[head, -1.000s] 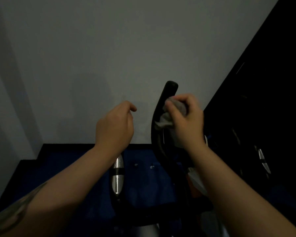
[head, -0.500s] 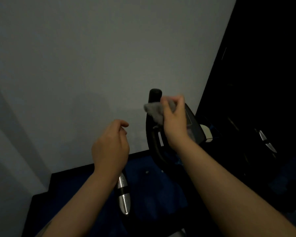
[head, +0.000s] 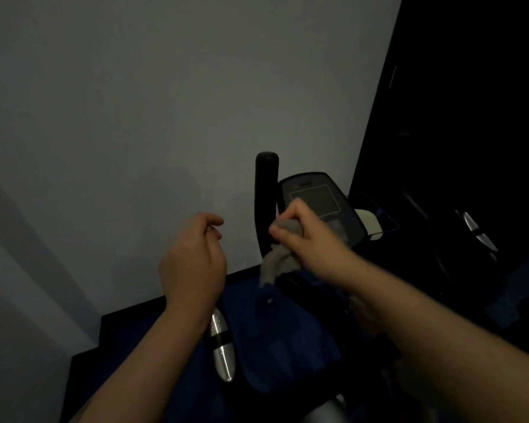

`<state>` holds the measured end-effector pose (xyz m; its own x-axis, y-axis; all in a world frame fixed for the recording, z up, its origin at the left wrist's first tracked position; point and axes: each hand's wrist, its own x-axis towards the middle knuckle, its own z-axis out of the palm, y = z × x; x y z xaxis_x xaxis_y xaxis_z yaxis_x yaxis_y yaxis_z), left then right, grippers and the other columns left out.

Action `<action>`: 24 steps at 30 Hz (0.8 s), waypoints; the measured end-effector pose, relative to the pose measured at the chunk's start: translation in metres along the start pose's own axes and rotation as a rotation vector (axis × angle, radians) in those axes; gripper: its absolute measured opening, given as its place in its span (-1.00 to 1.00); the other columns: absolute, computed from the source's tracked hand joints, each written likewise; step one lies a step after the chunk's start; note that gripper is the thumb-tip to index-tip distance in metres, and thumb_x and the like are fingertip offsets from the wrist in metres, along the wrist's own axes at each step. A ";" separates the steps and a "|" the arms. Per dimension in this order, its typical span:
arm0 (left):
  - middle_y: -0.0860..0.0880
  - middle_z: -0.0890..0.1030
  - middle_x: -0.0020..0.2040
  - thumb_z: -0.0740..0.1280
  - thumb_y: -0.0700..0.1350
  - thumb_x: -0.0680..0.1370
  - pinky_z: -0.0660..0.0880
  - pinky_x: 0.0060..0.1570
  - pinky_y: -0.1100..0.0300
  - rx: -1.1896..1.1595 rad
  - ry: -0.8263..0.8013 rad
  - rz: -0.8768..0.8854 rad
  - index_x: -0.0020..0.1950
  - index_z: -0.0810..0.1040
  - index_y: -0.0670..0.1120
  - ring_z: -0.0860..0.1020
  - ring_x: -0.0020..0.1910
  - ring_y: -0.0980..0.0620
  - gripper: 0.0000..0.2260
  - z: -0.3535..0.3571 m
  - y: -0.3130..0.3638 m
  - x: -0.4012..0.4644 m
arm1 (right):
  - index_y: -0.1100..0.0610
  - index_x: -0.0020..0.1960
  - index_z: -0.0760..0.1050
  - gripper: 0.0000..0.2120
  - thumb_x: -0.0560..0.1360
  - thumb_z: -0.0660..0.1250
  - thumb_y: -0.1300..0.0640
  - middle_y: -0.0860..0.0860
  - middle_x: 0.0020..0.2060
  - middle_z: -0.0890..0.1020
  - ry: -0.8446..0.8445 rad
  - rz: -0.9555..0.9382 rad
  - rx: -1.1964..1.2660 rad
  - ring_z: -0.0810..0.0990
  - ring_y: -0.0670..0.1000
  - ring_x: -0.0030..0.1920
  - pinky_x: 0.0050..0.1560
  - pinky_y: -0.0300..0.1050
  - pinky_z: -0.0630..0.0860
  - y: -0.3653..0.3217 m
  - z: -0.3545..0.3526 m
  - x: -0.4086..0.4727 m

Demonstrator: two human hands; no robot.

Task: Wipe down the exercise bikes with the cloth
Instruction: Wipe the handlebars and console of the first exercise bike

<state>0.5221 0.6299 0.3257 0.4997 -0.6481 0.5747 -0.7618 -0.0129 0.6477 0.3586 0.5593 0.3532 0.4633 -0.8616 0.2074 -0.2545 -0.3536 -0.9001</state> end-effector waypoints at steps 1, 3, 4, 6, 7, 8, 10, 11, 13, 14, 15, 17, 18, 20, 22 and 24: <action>0.05 0.61 -0.16 0.15 -0.27 0.53 0.28 -0.38 0.24 0.004 -0.003 -0.006 0.03 0.54 -0.03 0.48 -0.25 0.08 -0.77 -0.001 0.001 0.000 | 0.13 -0.02 0.36 -0.87 0.55 0.29 0.11 0.13 -0.03 0.51 0.060 0.015 0.034 0.51 -0.05 -0.09 -0.21 -0.33 0.46 -0.006 -0.003 0.006; 0.04 0.62 -0.15 0.15 -0.27 0.54 0.28 -0.29 0.20 0.003 0.004 -0.019 0.04 0.54 -0.04 0.47 -0.23 0.09 -0.77 -0.002 0.002 0.000 | 0.14 0.00 0.34 -0.83 0.53 0.32 0.12 0.17 0.04 0.50 0.222 -0.002 0.099 0.53 -0.02 -0.03 -0.17 -0.34 0.47 -0.016 0.008 0.011; 0.03 0.62 -0.14 0.15 -0.26 0.54 0.28 -0.25 0.20 0.002 0.007 -0.017 0.04 0.54 -0.04 0.47 -0.22 0.09 -0.77 -0.002 0.002 -0.001 | 0.12 -0.01 0.33 -0.83 0.52 0.33 0.15 0.15 0.06 0.46 0.258 -0.034 0.094 0.51 -0.08 -0.03 -0.12 -0.38 0.44 -0.015 0.019 0.006; 0.01 0.62 -0.13 0.14 -0.25 0.54 0.30 -0.23 0.20 0.004 0.009 -0.002 0.05 0.54 -0.06 0.48 -0.20 0.08 -0.78 -0.002 0.002 -0.003 | 0.07 -0.07 0.32 -0.82 0.52 0.33 0.20 0.06 0.04 0.39 0.214 -0.092 -0.003 0.42 -0.25 -0.07 -0.09 -0.54 0.37 -0.006 0.035 -0.012; -0.01 0.63 -0.13 0.14 -0.25 0.55 0.30 -0.22 0.20 0.006 0.013 0.002 0.05 0.54 -0.07 0.50 -0.19 0.06 -0.78 -0.002 0.002 -0.003 | 0.04 -0.09 0.32 -0.81 0.52 0.33 0.21 0.03 0.02 0.37 0.149 -0.116 -0.051 0.40 -0.27 -0.09 -0.09 -0.56 0.35 -0.002 0.035 -0.021; -0.03 0.63 -0.11 0.15 -0.24 0.55 0.31 -0.21 0.20 0.009 0.014 0.003 0.05 0.54 -0.08 0.52 -0.16 0.03 -0.79 -0.002 0.002 -0.002 | 0.05 -0.09 0.32 -0.81 0.52 0.33 0.22 0.03 0.00 0.36 0.078 -0.129 -0.088 0.40 -0.27 -0.09 -0.08 -0.57 0.34 0.000 0.030 -0.028; -0.06 0.64 -0.06 0.15 -0.23 0.55 0.36 -0.14 0.19 -0.001 0.006 0.002 0.08 0.55 -0.10 0.55 -0.07 -0.03 -0.78 -0.003 0.004 -0.002 | 0.08 -0.08 0.32 -0.82 0.52 0.34 0.22 0.03 -0.02 0.37 -0.049 -0.142 -0.150 0.39 -0.26 -0.09 -0.10 -0.57 0.32 -0.001 0.012 -0.038; -0.07 0.64 -0.03 0.16 -0.23 0.55 0.40 -0.07 0.16 -0.022 0.006 0.003 0.09 0.55 -0.11 0.55 -0.02 -0.05 -0.78 -0.005 0.007 -0.003 | 0.07 -0.08 0.32 -0.82 0.52 0.34 0.20 0.02 -0.03 0.37 -0.107 -0.141 -0.180 0.39 -0.26 -0.11 -0.12 -0.57 0.32 -0.002 0.005 -0.042; -0.07 0.61 0.04 0.18 -0.22 0.53 0.43 0.12 0.04 -0.035 0.009 0.016 0.13 0.55 -0.10 0.53 0.06 -0.06 -0.76 -0.008 0.013 -0.012 | 0.04 -0.09 0.33 -0.81 0.51 0.36 0.16 0.00 -0.05 0.37 -0.208 -0.135 -0.259 0.40 -0.24 -0.11 -0.12 -0.52 0.32 0.001 -0.005 -0.050; -0.07 0.60 0.08 0.19 -0.23 0.52 0.39 0.20 0.00 -0.016 0.006 0.041 0.14 0.54 -0.09 0.50 0.11 -0.07 -0.75 -0.010 0.018 -0.021 | 0.02 -0.09 0.33 -0.81 0.50 0.37 0.14 -0.01 -0.05 0.38 -0.259 -0.123 -0.299 0.41 -0.20 -0.09 -0.11 -0.48 0.33 0.002 -0.011 -0.054; -0.07 0.58 0.14 0.20 -0.25 0.50 0.34 0.27 -0.04 -0.004 -0.004 0.078 0.15 0.53 -0.09 0.48 0.16 -0.07 -0.74 -0.010 0.025 -0.033 | 0.01 -0.10 0.33 -0.81 0.50 0.37 0.13 -0.01 -0.05 0.38 -0.305 -0.100 -0.331 0.43 -0.15 -0.08 -0.10 -0.43 0.34 0.002 -0.018 -0.059; -0.07 0.54 0.23 0.21 -0.28 0.48 0.26 0.35 -0.11 -0.036 -0.042 0.136 0.14 0.52 -0.09 0.43 0.25 -0.06 -0.72 -0.008 0.039 -0.056 | 0.02 -0.10 0.35 -0.81 0.49 0.38 0.12 -0.02 -0.08 0.41 -0.385 -0.025 -0.348 0.43 -0.11 -0.08 -0.10 -0.31 0.36 0.002 -0.037 -0.065; -0.07 0.53 0.24 0.21 -0.29 0.47 0.25 0.35 -0.13 -0.069 -0.071 0.148 0.14 0.52 -0.09 0.42 0.28 -0.04 -0.72 -0.006 0.047 -0.068 | 0.05 -0.10 0.36 -0.82 0.49 0.38 0.12 -0.01 -0.10 0.44 -0.419 0.022 -0.358 0.44 -0.11 -0.10 -0.11 -0.26 0.39 0.005 -0.050 -0.069; -0.02 0.52 0.23 0.21 -0.29 0.47 0.28 0.34 -0.10 -0.157 -0.146 0.151 0.12 0.54 -0.08 0.40 0.27 0.03 -0.72 0.000 0.061 -0.089 | 0.09 -0.10 0.40 -0.84 0.48 0.40 0.14 0.02 -0.12 0.51 -0.417 0.096 -0.440 0.49 -0.06 -0.10 -0.03 -0.11 0.48 0.018 -0.076 -0.078; 0.08 0.49 0.22 0.21 -0.29 0.51 0.28 0.36 -0.04 -0.239 -0.274 0.103 0.12 0.53 -0.03 0.36 0.28 0.12 -0.73 0.006 0.073 -0.106 | 0.06 -0.13 0.46 -0.87 0.45 0.42 0.14 0.03 -0.10 0.56 -0.219 0.113 -0.506 0.54 0.00 -0.05 0.06 0.01 0.51 0.035 -0.090 -0.093; 0.09 0.45 0.30 0.23 -0.28 0.54 0.17 0.44 0.05 -0.227 -0.391 0.051 0.16 0.53 0.01 0.24 0.40 0.14 -0.73 0.011 0.081 -0.121 | 0.02 -0.11 0.53 -0.92 0.44 0.41 0.13 -0.02 -0.10 0.59 0.030 0.082 -0.537 0.54 -0.03 -0.03 0.13 -0.01 0.47 0.052 -0.081 -0.112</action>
<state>0.3956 0.6987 0.3036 0.2368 -0.8831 0.4050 -0.6497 0.1660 0.7419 0.2246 0.6080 0.3139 0.4015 -0.9014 0.1622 -0.6904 -0.4142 -0.5931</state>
